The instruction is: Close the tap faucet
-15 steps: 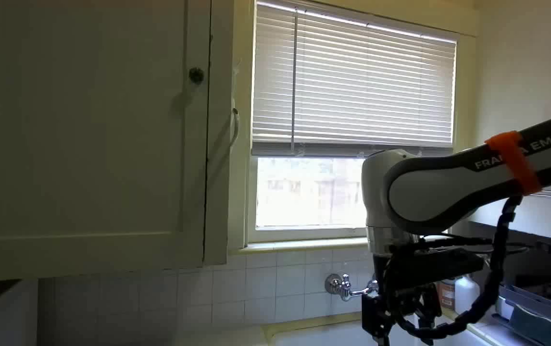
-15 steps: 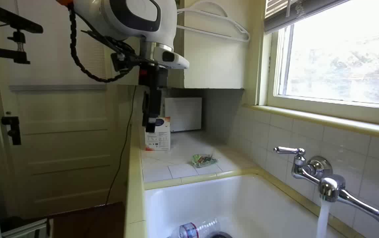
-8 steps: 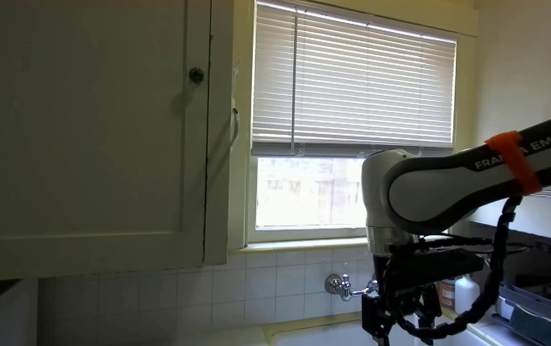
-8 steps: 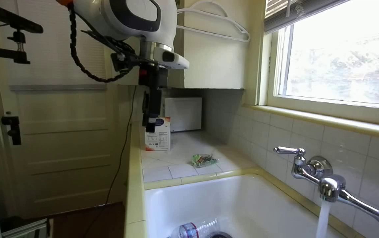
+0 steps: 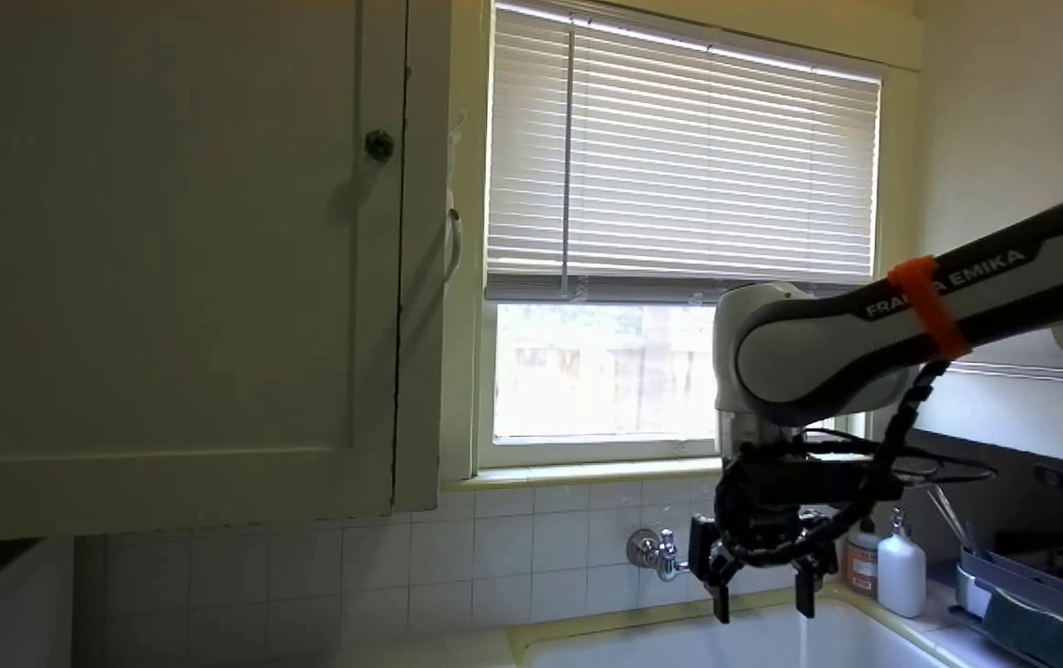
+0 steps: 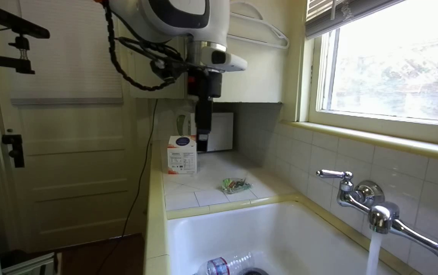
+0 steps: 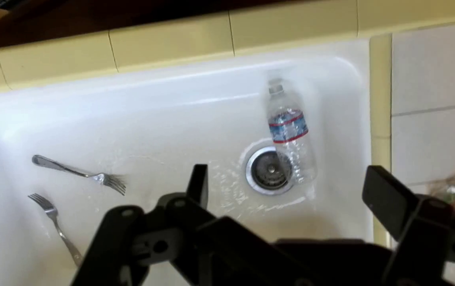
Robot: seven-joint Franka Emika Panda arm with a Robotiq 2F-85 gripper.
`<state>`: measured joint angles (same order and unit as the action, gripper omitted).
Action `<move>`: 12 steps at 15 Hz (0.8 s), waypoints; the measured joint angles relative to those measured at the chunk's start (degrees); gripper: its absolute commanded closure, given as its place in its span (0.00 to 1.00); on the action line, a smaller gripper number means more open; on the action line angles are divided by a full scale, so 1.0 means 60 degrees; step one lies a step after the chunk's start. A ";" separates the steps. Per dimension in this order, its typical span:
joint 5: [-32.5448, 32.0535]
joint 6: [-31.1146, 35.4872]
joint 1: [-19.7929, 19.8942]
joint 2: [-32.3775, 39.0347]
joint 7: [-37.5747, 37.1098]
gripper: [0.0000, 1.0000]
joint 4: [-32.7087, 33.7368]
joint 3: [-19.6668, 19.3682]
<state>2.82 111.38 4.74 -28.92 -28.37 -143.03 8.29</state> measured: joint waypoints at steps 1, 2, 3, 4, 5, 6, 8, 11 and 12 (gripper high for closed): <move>-0.0075 0.0183 0.0251 0.0237 -0.0136 0.00 0.0201 -0.0155; -0.0179 0.0377 0.0494 0.0507 -0.0305 0.25 0.0425 -0.0311; -0.0269 0.0549 0.0704 0.0789 -0.0463 0.25 0.0663 -0.0454; -0.0365 0.0729 0.0900 0.1096 -0.0652 0.34 0.0942 -0.0604; -0.0428 0.0851 0.1045 0.1384 -0.0819 0.42 0.1237 -0.0739; -0.0473 0.0972 0.1163 0.1675 -0.1014 0.50 0.1552 -0.0879; -0.0521 0.1160 0.1314 0.2246 -0.1443 0.66 0.2226 -0.1171; -0.0653 0.1489 0.1427 0.3070 -0.2076 0.88 0.3201 -0.1625; -0.0790 0.1653 0.1447 0.3314 -0.2296 0.96 0.3471 -0.1757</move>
<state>-1.92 121.30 13.43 -9.04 -42.15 -122.20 -2.25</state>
